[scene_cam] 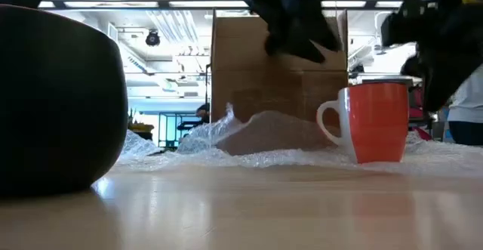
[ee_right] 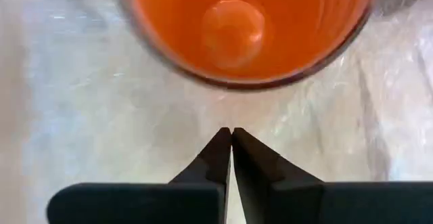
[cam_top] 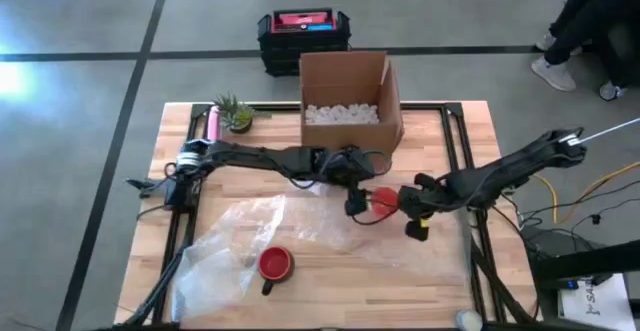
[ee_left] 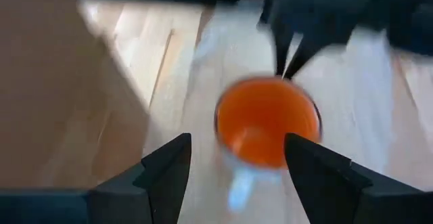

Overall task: Wrap mug
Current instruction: Wrap the orange mug with the right transparent bubble wrap

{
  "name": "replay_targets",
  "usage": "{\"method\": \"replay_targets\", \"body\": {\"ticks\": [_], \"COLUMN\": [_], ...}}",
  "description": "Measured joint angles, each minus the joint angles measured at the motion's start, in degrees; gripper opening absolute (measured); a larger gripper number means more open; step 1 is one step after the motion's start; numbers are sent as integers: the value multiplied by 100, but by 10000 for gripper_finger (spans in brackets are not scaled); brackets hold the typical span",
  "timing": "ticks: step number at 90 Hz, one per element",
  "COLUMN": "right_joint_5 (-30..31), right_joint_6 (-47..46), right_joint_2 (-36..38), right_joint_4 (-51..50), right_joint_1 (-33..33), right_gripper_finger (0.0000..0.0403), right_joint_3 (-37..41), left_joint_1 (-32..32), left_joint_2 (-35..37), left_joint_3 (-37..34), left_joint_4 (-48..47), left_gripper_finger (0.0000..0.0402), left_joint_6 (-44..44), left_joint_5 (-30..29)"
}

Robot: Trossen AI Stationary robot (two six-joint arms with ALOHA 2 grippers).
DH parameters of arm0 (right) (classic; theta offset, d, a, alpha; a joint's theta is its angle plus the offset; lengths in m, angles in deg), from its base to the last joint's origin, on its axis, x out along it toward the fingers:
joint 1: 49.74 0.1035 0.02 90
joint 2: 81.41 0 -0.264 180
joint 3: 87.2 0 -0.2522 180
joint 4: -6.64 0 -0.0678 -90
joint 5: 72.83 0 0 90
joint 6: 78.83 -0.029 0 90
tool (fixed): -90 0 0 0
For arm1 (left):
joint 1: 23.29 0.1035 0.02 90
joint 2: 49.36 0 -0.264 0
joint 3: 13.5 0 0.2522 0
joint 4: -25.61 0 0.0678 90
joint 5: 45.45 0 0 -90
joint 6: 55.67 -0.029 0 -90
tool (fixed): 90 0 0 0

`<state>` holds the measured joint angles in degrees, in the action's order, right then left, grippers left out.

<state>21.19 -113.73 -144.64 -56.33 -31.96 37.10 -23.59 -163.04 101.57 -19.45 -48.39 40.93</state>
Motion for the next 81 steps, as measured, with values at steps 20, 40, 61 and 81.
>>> {"method": "replay_targets", "body": {"ticks": [20, 40, 61, 81], "right_joint_5": [-271, -102, 65, 506], "right_joint_6": [-691, -1148, -1398, -1475], "right_joint_2": [223, 128, 116, 116], "right_joint_4": [-495, -621, -599, -594], "right_joint_1": [98, 96, 96, 96], "right_gripper_finger": [2, 18, 99, 170], "right_joint_3": [-100, -23, -17, -17], "left_joint_1": [-224, -251, -253, -268], "left_joint_2": [261, 261, 401, 1154], "left_joint_3": [-510, -1654, -2076, -2186], "left_joint_4": [-2041, -1290, -1434, -1960], "left_gripper_finger": [206, 184, 160, 140], "left_joint_6": [476, 730, 961, 1237], "left_joint_5": [-7, -29, -328, -686]}}
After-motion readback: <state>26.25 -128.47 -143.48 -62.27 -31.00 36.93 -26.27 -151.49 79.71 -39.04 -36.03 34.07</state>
